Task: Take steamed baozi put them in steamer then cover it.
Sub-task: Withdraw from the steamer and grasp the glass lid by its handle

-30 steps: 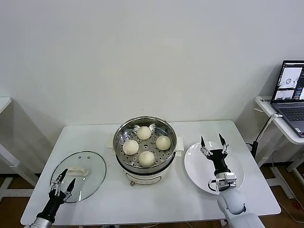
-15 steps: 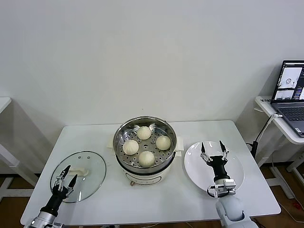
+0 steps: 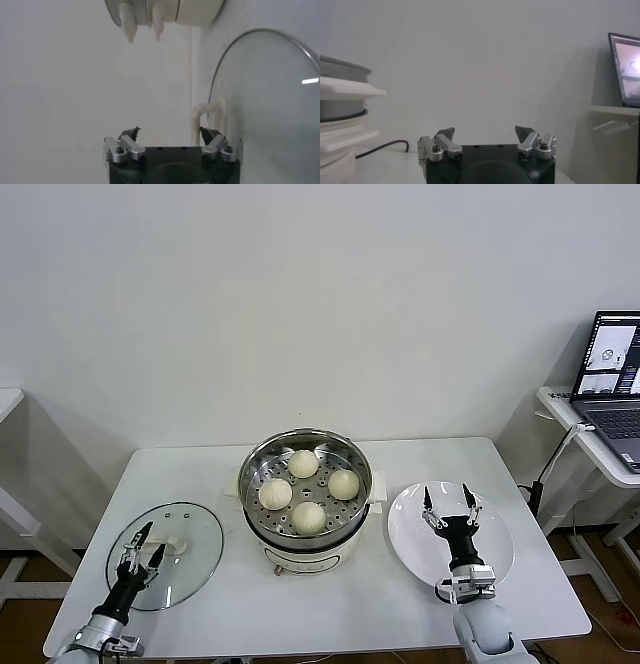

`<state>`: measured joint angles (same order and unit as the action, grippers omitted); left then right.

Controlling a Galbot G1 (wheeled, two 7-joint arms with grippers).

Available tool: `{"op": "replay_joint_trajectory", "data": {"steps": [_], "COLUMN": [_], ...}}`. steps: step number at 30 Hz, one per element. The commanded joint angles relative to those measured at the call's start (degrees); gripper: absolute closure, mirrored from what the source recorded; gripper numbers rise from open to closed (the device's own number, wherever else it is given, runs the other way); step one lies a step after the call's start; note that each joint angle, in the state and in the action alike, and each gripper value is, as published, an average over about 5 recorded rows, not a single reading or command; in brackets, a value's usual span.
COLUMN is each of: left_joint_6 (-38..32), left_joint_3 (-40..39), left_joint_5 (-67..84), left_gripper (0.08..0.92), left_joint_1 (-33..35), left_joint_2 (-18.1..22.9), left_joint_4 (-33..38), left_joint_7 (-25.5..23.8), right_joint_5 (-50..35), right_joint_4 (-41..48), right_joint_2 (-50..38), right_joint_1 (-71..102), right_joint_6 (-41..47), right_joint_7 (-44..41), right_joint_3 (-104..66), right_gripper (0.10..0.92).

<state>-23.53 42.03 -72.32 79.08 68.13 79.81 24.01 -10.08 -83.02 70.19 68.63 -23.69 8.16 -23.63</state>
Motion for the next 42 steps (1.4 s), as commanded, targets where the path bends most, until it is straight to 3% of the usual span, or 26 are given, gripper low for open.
{"op": "replay_joint_trajectory", "data": {"steps": [1,22,33,42], "left_joint_6": [2.5,5.5,5.2,6.5], "left_joint_3": [-1.6,-2.7,-2.5,0.3], "left_joint_5": [2.6,5.6,5.9,7.1], "left_gripper": [0.177,0.193,0.491,0.763], "left_joint_1": [-1.4,-4.4,-4.3,-0.6], "left_joint_2": [0.0,0.3,0.5,0.3], "left_joint_4": [0.1,-1.8,-1.8,9.5], "left_joint_7": [-1.5,-6.9,-7.3,-7.4], "right_joint_5": [0.4,1.3,1.8,1.9], "right_joint_4": [-0.2,-0.6,-0.8,-1.0], "right_joint_2": [0.3,0.1,0.6,1.0], "right_joint_1": [0.3,0.9,0.6,0.1], "right_joint_6": [-0.1,-0.4,-0.4,-0.5], "right_joint_7": [0.0,-0.2,0.0,0.1], "right_joint_3": [-0.3,0.0,-0.1,0.0], "right_gripper": [0.203,0.203,0.203,0.203]}}
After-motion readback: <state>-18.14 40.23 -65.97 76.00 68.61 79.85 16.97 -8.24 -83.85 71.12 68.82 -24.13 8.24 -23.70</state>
